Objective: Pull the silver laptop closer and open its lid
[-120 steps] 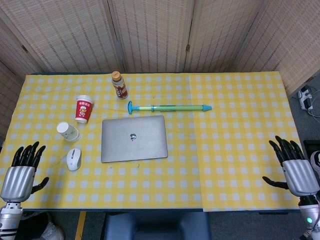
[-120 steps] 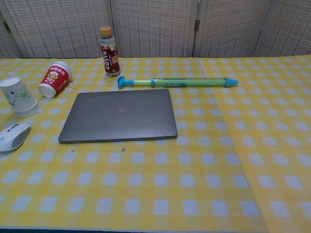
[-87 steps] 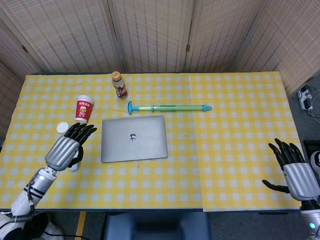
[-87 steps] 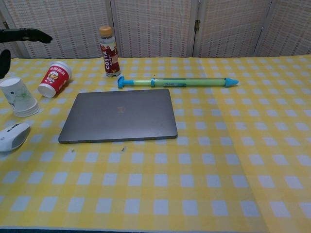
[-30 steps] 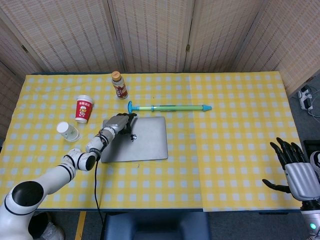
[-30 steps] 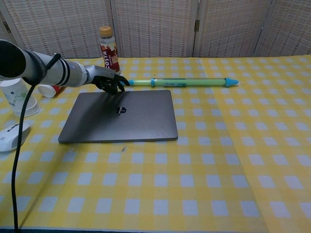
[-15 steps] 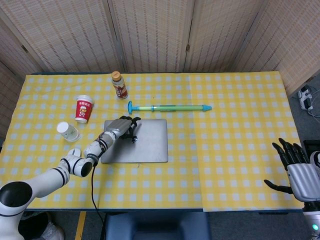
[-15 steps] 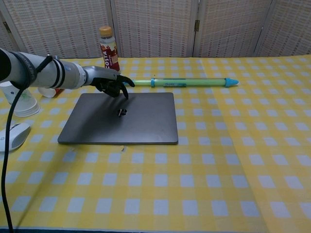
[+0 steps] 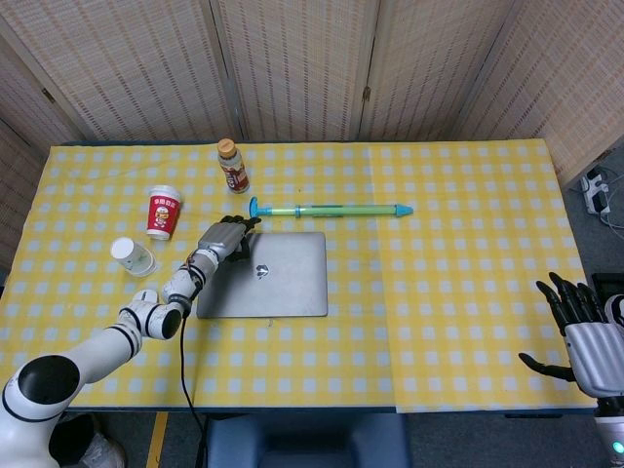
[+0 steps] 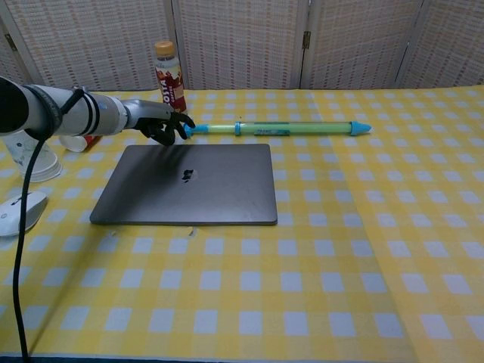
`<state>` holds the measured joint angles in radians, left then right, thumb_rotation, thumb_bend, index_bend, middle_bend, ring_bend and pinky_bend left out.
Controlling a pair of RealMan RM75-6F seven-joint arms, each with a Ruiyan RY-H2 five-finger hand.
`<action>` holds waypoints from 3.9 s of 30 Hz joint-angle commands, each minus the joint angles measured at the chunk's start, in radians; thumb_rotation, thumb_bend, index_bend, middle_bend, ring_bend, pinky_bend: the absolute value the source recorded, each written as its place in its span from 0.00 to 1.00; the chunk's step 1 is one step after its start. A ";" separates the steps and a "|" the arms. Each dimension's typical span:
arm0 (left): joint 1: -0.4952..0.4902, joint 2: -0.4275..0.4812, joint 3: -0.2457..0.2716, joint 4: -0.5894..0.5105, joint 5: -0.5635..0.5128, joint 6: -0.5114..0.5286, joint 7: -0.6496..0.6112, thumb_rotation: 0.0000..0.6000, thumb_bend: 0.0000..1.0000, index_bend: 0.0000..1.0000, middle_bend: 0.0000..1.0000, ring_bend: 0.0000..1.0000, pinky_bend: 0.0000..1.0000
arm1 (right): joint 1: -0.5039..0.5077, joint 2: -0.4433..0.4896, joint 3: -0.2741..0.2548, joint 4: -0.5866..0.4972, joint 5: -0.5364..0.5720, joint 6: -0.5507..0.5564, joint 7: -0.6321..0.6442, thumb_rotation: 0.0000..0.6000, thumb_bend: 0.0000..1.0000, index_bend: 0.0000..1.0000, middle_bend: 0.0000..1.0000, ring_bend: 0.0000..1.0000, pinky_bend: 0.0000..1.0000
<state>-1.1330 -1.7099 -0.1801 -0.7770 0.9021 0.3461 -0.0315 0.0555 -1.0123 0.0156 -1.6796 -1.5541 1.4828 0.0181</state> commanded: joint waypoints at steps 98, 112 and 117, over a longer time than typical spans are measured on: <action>0.105 0.058 0.028 -0.486 0.201 0.255 0.112 0.60 0.96 0.07 0.28 0.10 0.00 | -0.029 -0.015 -0.002 0.072 -0.019 0.034 0.098 0.83 0.16 0.00 0.00 0.01 0.00; 0.252 0.234 0.057 -0.641 0.394 0.569 0.119 0.78 0.50 0.00 0.20 0.07 0.00 | -0.008 -0.014 0.008 0.077 -0.040 0.030 0.116 0.83 0.16 0.00 0.00 0.02 0.00; 0.295 0.288 0.076 -0.685 0.441 0.636 0.119 0.78 0.37 0.00 0.17 0.05 0.00 | -0.001 -0.010 0.011 0.075 -0.046 0.028 0.115 0.83 0.16 0.00 0.00 0.01 0.00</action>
<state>-0.8565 -1.4431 -0.1160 -1.4421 1.3246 0.9567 0.0858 0.0539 -1.0229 0.0262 -1.6040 -1.5997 1.5119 0.1331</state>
